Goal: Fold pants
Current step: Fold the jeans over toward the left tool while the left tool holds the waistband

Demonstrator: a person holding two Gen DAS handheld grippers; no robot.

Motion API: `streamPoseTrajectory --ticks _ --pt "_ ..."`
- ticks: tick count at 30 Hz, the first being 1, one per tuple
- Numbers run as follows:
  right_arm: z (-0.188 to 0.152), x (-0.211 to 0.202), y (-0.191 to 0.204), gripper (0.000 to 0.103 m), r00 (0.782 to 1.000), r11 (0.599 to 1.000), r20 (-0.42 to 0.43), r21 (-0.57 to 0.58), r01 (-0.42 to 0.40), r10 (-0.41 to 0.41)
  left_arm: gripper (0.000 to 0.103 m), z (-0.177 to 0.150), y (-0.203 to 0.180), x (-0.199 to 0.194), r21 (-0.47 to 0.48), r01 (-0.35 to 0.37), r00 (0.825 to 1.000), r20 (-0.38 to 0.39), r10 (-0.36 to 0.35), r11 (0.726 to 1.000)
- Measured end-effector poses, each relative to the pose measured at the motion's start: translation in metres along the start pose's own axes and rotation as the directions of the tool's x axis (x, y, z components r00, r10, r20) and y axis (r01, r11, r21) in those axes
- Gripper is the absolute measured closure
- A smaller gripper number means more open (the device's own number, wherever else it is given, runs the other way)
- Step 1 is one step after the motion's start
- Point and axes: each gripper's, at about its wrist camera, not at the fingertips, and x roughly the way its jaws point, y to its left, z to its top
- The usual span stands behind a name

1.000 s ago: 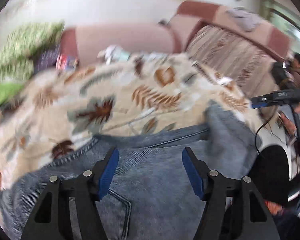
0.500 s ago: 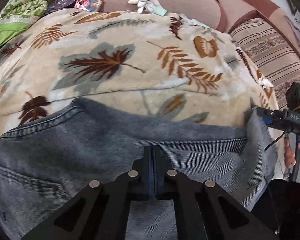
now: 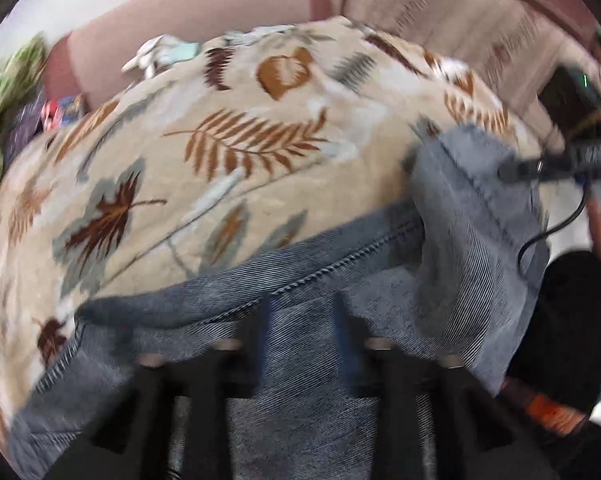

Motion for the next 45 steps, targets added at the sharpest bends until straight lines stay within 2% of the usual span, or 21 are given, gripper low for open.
streamPoseTrajectory --ticks 3,4,5,6,7,10,14,17,21,23,26,28,30,31,32,33,36,37,40,43,45 --pt "-0.01 0.006 -0.001 0.077 0.999 0.999 -0.023 0.019 -0.044 0.045 0.054 0.002 -0.021 0.011 0.151 -0.019 1.0 0.002 0.018 0.988" --pt "-0.013 0.007 -0.002 0.077 0.998 0.999 -0.032 0.021 -0.047 0.047 0.059 0.001 -0.027 0.016 0.206 -0.033 0.999 -0.002 0.035 0.978" --pt "-0.015 0.008 -0.003 0.077 0.998 0.998 -0.04 0.028 -0.052 0.053 0.072 0.001 -0.033 0.02 0.261 -0.043 0.999 -0.006 0.047 0.964" --pt "-0.016 0.009 -0.006 0.077 0.996 0.997 -0.045 0.042 -0.068 0.07 0.081 0.001 -0.039 0.023 0.295 -0.023 1.0 -0.01 0.028 0.955" --pt "-0.016 0.009 -0.008 0.077 0.995 0.995 -0.042 0.055 -0.088 0.09 0.097 0.001 -0.04 0.021 0.312 0.002 1.0 -0.01 0.002 0.95" --pt "-0.014 0.007 -0.016 0.077 0.987 0.982 -0.016 0.104 -0.159 0.161 0.101 0.002 -0.05 0.022 0.378 -0.016 1.0 -0.004 0.019 0.926" --pt "-0.01 0.007 -0.012 0.077 0.96 0.953 0.006 0.121 -0.278 0.279 0.103 0.01 -0.05 0.02 0.324 0.009 1.0 0.014 -0.014 0.946" --pt "-0.01 0.004 -0.002 0.077 0.945 0.942 0.027 0.081 -0.327 0.326 0.103 0.017 -0.048 0.015 0.288 0.019 0.998 0.048 -0.034 0.957" --pt "-0.011 -0.011 0.004 0.077 0.896 0.897 0.082 0.042 -0.44 0.436 0.103 0.028 -0.041 0.012 0.238 0.014 0.997 0.075 -0.033 0.971" --pt "-0.013 -0.02 0.004 0.077 0.878 0.882 0.108 0.022 -0.47 0.465 0.103 0.032 -0.041 0.009 0.218 0.066 0.995 0.063 -0.082 0.974" --pt "-0.015 -0.025 -0.001 0.077 0.875 0.879 0.12 0.031 -0.475 0.469 0.103 0.042 -0.046 0.002 0.175 0.115 0.988 0.08 -0.13 0.978" --pt "-0.019 -0.026 -0.002 0.077 0.871 0.875 0.121 0.037 -0.483 0.476 0.095 0.05 -0.052 -0.003 0.17 0.16 0.979 0.098 -0.178 0.972" --pt "-0.025 -0.03 -0.006 0.077 0.878 0.88 0.105 0.05 -0.473 0.467 0.071 0.06 -0.06 -0.005 0.181 0.174 0.974 0.111 -0.196 0.968" --pt "-0.032 -0.031 -0.009 0.076 0.886 0.886 0.094 0.062 -0.459 0.453 0.053 0.064 -0.065 -0.006 0.199 0.17 0.973 0.118 -0.196 0.965" --pt "-0.039 -0.033 -0.013 0.075 0.893 0.892 0.087 0.074 -0.447 0.441 0.045 0.068 -0.071 -0.006 0.219 0.166 0.972 0.127 -0.197 0.962" --pt "-0.047 -0.038 -0.017 0.074 0.898 0.895 0.087 0.087 -0.438 0.431 0.045 0.073 -0.077 -0.006 0.237 0.17 0.971 0.128 -0.204 0.957" --pt "-0.069 -0.066 -0.024 0.074 0.872 0.874 0.138 0.064 -0.481 0.469 0.045 0.089 -0.093 0.004 0.27 0.173 0.974 0.097 -0.206 0.947" --pt "-0.076 -0.075 -0.028 0.074 0.875 0.878 0.152 0.067 -0.473 0.46 0.045 0.092 -0.097 0.007 0.27 0.164 0.977 0.09 -0.195 0.949" --pt "-0.09 -0.098 -0.035 0.073 0.931 0.939 0.18 0.073 -0.335 0.318 0.045 0.096 -0.097 0.019 0.233 0.189 0.976 0.06 -0.208 0.954" --pt "-0.09 -0.111 -0.043 0.067 0.944 0.953 0.197 0.095 -0.286 0.264 0.045 0.09 -0.1 0.029 0.24 0.221 0.974 0.002 -0.228 0.945" --pt "-0.086 -0.115 -0.047 0.024 0.956 0.963 0.212 0.13 -0.235 0.204 0.045 0.083 -0.106 0.03 0.284 0.206 0.978 -0.02 -0.209 0.937"
